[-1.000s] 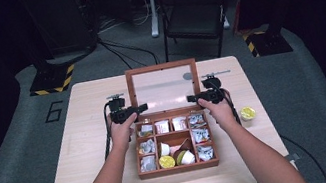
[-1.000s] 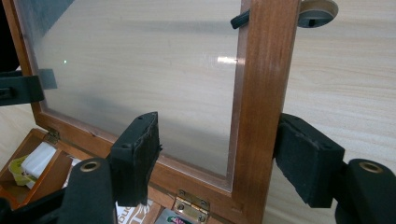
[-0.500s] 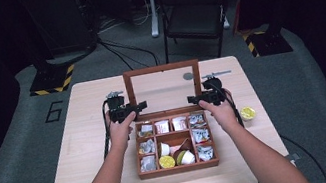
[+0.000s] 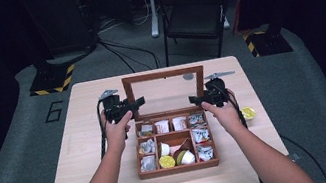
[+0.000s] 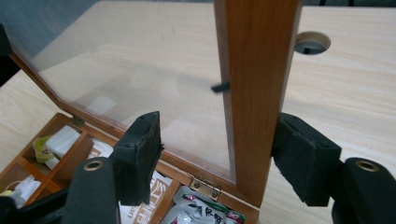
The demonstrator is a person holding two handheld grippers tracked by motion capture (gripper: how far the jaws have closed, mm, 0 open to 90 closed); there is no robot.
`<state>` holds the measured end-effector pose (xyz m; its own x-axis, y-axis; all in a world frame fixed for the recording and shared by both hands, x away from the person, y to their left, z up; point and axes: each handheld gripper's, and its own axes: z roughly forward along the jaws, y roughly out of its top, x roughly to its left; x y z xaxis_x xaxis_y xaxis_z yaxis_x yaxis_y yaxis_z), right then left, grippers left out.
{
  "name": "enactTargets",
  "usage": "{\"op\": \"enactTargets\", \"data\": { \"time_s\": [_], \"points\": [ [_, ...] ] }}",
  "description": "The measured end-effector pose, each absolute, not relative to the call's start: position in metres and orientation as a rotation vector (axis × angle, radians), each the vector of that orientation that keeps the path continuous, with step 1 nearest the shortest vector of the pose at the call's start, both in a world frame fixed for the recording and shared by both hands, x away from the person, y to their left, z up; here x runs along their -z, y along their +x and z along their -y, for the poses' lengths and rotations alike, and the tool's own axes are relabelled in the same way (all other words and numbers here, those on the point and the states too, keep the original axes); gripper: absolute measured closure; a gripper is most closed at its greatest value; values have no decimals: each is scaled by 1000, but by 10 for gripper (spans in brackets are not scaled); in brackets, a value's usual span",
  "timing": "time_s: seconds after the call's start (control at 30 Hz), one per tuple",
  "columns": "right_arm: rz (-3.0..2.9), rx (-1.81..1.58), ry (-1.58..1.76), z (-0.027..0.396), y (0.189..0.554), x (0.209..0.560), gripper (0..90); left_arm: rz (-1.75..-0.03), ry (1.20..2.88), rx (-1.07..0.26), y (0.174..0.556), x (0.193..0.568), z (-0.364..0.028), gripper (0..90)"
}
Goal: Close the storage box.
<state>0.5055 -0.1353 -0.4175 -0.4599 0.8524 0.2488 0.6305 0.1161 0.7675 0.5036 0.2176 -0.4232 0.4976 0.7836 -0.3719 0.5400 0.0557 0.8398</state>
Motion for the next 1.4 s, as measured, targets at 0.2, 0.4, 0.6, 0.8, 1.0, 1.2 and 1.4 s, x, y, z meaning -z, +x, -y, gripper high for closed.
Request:
{"op": "enactTargets", "data": {
  "time_s": [0.2, 0.4, 0.6, 0.8, 1.0, 1.2, 1.4],
  "points": [
    [-2119, -1310, 1440, 139, 499, 404, 358, -1122, 1623, -271, 495, 417, -219, 363],
    [-2131, -1324, 1409, 140, 492, 393, 365, -1076, 1633, -300, 484, 409, -220, 356],
    [-2127, -1342, 1366, 140, 482, 386, 365, -1033, 1640, -307, 473, 400, -222, 349],
    [-2137, -1323, 1300, 140, 470, 378, 374, -1009, 1615, -279, 462, 402, -227, 343],
    [-2146, -1324, 1255, 140, 457, 373, 371, -989, 1626, -271, 452, 401, -231, 341],
    [-2149, -1343, 1239, 143, 447, 369, 370, -964, 1618, -279, 441, 396, -235, 346],
    [-2154, -1358, 1239, 148, 438, 370, 375, -970, 1649, -287, 429, 391, -236, 349]
  ]
}}
